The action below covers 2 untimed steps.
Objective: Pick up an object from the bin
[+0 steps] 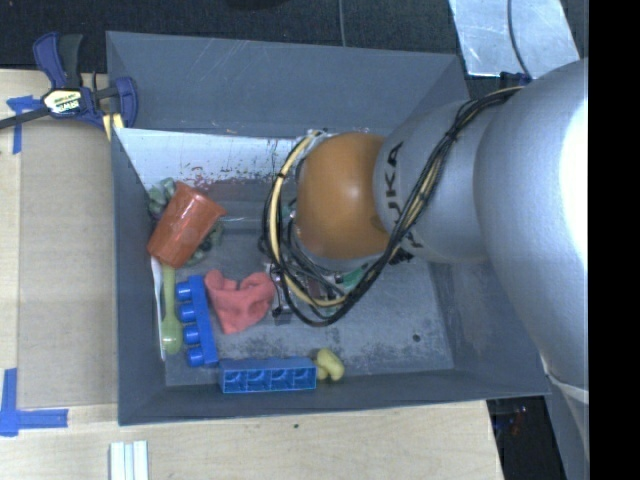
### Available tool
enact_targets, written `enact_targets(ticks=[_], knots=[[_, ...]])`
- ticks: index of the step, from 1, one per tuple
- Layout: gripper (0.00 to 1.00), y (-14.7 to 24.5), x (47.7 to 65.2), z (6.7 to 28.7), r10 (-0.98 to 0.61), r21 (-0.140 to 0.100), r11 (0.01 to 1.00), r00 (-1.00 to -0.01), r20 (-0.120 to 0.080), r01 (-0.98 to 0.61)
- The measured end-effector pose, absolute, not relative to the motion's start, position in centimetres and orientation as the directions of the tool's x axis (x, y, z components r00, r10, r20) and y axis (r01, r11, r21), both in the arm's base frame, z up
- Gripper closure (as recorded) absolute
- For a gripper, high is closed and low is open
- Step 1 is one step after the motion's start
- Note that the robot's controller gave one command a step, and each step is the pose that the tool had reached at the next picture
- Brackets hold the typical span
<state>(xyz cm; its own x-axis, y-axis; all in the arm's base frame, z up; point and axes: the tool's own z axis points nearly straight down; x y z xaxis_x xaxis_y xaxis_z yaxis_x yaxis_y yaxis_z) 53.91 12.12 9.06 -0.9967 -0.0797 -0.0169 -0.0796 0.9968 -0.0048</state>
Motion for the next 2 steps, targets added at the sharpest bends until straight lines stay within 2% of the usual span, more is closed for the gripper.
enact_targets(ticks=[1,2], knots=[[1.0,12.5,54.2,12.1,-0.139,-0.006,0.99,-0.99,-0.032,-0.139],[1.0,14.0,58.6,8.1,-0.206,-0.009,0.978,-0.978,-0.034,-0.206]])
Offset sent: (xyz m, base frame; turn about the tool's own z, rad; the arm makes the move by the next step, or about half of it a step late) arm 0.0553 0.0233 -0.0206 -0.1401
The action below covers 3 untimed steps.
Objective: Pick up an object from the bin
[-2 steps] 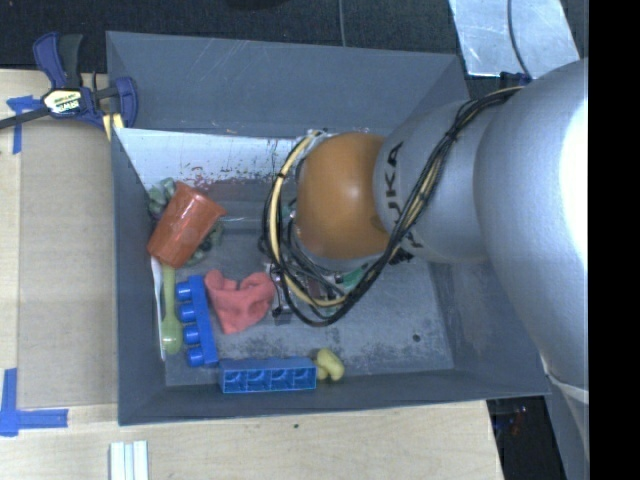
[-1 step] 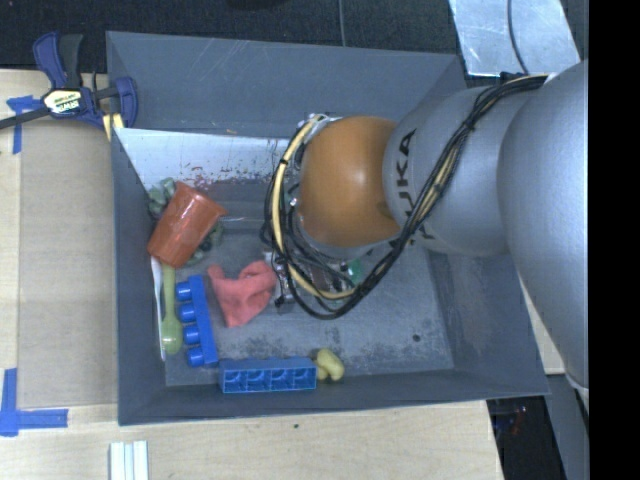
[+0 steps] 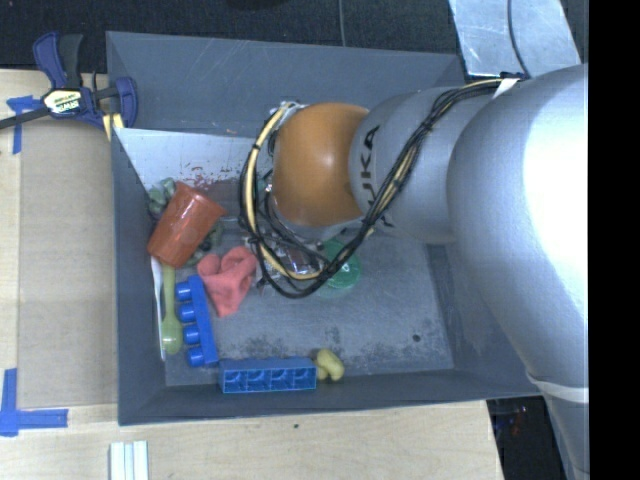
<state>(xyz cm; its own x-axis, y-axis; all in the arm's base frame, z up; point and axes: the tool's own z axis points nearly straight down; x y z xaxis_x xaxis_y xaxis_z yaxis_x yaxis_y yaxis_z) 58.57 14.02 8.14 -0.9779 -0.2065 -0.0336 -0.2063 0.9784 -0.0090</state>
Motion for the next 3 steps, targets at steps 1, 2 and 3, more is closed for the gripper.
enact_targets(ticks=[1,2,3], knots=[[1.0,13.9,57.3,12.1,-0.214,-0.009,0.977,-0.977,-0.021,-0.214],[1.0,15.3,58.6,19.9,-0.17,-0.007,0.985,-0.985,-0.031,-0.17],[1.0,15.4,59.7,17.5,-0.219,-0.009,0.976,-0.975,-0.044,-0.218]])
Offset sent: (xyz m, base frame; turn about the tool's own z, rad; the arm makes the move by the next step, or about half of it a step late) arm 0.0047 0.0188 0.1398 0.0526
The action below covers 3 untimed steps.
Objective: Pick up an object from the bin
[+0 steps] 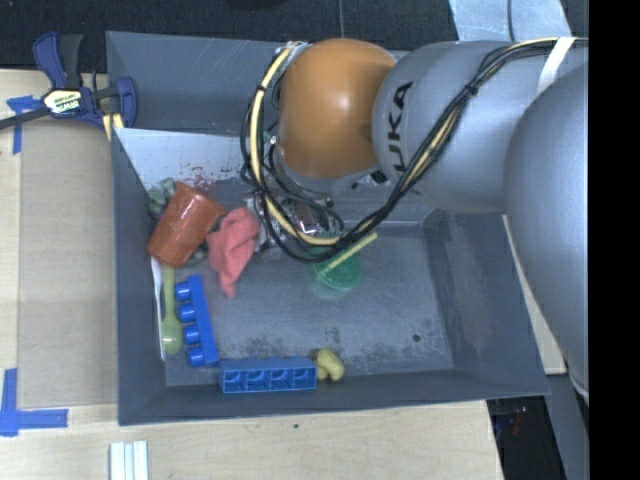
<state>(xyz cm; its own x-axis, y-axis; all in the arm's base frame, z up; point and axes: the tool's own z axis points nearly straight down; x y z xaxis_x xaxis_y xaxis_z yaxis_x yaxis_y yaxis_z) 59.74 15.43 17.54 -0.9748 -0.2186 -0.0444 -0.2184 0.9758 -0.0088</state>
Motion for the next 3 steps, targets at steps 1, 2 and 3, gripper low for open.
enact_targets(ticks=[1,2,3], knots=[[1.0,16.5,59.8,11.1,-0.315,-0.013,0.949,-0.948,-0.042,-0.315],[1.0,16.9,59.1,12.3,-0.35,-0.013,0.937,-0.936,-0.025,-0.35],[1.0,19.1,58.0,20.3,-0.379,-0.015,0.925,-0.925,-0.035,-0.379]])
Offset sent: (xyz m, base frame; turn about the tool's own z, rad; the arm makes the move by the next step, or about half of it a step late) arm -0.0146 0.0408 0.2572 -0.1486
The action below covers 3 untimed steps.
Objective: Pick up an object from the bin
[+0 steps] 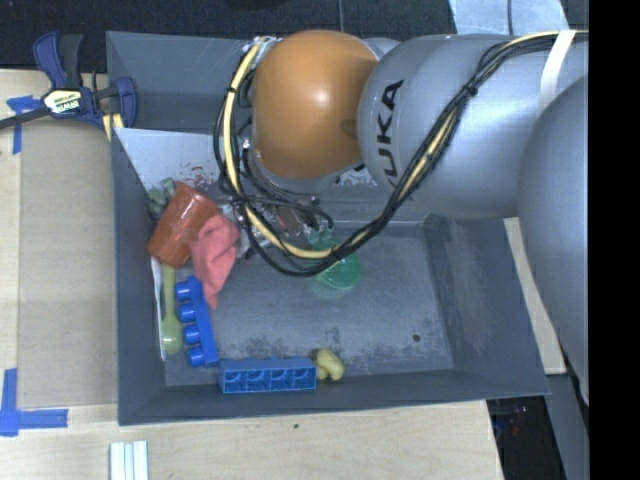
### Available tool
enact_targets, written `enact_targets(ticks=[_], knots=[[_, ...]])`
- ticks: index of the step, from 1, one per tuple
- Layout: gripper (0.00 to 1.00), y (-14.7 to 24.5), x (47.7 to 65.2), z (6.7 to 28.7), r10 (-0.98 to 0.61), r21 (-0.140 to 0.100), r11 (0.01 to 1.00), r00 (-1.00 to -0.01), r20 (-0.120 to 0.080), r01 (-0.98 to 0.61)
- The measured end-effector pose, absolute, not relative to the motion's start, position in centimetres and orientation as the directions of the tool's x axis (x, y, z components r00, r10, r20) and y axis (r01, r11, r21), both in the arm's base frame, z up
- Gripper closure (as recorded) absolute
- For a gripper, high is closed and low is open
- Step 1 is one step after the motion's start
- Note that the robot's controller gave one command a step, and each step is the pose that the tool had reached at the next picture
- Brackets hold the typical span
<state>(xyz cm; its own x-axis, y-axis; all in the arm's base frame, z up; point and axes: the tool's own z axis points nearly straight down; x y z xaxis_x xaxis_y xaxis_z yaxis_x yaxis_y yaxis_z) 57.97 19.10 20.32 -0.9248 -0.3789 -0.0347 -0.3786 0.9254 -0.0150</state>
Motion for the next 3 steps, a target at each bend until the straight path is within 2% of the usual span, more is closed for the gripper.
enact_targets(ticks=[1,2,3], knots=[[1.0,19.4,59.0,21.5,-0.422,-0.018,0.907,-0.905,-0.055,-0.422],[1.0,18.9,59.5,18.9,-0.526,-0.018,0.85,-0.85,-0.027,-0.526],[1.0,18.6,59.5,21.5,-0.543,-0.025,0.839,-0.838,-0.045,-0.543]])
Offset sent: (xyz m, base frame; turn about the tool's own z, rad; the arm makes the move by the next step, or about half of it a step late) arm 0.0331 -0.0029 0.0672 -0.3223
